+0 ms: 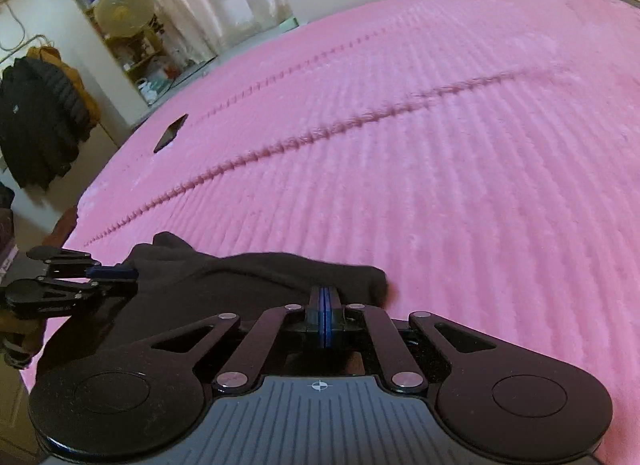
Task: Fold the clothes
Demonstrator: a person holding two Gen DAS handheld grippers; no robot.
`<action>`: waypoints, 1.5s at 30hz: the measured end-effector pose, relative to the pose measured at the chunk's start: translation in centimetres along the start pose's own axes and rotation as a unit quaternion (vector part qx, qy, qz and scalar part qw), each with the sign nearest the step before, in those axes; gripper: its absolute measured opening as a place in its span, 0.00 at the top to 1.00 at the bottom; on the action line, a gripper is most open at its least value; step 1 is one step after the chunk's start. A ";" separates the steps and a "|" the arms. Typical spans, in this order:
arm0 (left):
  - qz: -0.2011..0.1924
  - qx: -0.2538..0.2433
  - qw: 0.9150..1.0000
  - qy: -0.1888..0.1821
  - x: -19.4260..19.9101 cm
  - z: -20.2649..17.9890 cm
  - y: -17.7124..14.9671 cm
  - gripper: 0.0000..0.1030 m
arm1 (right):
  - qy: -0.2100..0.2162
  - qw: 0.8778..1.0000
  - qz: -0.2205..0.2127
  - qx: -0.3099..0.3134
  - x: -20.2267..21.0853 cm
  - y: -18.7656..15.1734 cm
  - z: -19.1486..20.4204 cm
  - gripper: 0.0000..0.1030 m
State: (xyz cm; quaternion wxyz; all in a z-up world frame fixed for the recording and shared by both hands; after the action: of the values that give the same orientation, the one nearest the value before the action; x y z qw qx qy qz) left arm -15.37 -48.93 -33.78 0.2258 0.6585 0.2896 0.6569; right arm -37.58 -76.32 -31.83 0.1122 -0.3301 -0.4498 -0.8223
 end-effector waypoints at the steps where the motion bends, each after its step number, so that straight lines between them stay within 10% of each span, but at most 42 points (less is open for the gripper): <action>1: 0.001 0.001 1.000 0.008 0.2 0.2 -0.1 0.82 | -0.016 1.000 -0.001 0.011 0.8 0.1 0.3 0.97; 7: -0.017 -0.029 0.998 0.059 5.9 -1.6 -1.5 0.80 | 0.015 0.998 -0.023 0.062 7.5 -3.2 6.9 0.97; 9: -0.028 -0.032 0.998 0.048 8.0 -3.1 -2.8 0.78 | 0.028 0.998 -0.009 0.064 8.5 -6.4 8.7 0.70; 10: -0.029 -0.030 0.998 0.041 8.8 -3.8 -3.6 0.78 | 0.027 0.997 -0.001 0.067 8.8 -8.2 9.3 0.23; 11: -0.017 -0.032 0.999 0.040 8.5 -4.2 -4.8 0.78 | 0.022 0.997 0.005 0.072 8.8 -9.8 9.5 0.14; 19: -0.008 -0.029 0.998 0.059 10.3 -4.6 -8.8 0.73 | -0.042 0.998 0.012 0.041 12.9 -13.8 7.0 0.14; 24: -0.045 -0.124 0.987 0.094 14.3 -7.6 -9.8 0.72 | -0.041 0.979 -0.027 0.195 16.0 -14.1 12.0 0.14; 36: -0.030 -0.415 0.899 0.139 10.8 -15.7 -14.7 0.47 | -0.129 0.795 0.058 0.589 7.7 -20.0 18.0 0.37; 40: -0.025 -0.476 0.863 0.165 8.9 -15.4 -14.5 0.44 | -0.133 0.785 0.059 0.602 7.3 -19.4 17.7 0.70; 45: -0.001 -0.525 0.830 0.191 7.7 -14.6 -14.4 0.60 | -0.137 0.802 0.036 0.581 8.9 -18.6 17.9 0.70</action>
State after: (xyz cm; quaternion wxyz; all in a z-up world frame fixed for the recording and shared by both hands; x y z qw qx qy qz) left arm -31.34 -34.39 -37.43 0.4778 0.3019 -0.0607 0.8227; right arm -45.38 -50.10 -31.70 0.2494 -0.3279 -0.8416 -0.3492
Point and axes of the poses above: each gripper's, at about its wrist camera, not at the fingertips, and x roughly against the way its jaws point, z to its left, y to its top, the point moved 6 cm from there along -x, roughly the way its jaws point, and after that the axes turned 3 degrees about -z, right-handed, at the moved point
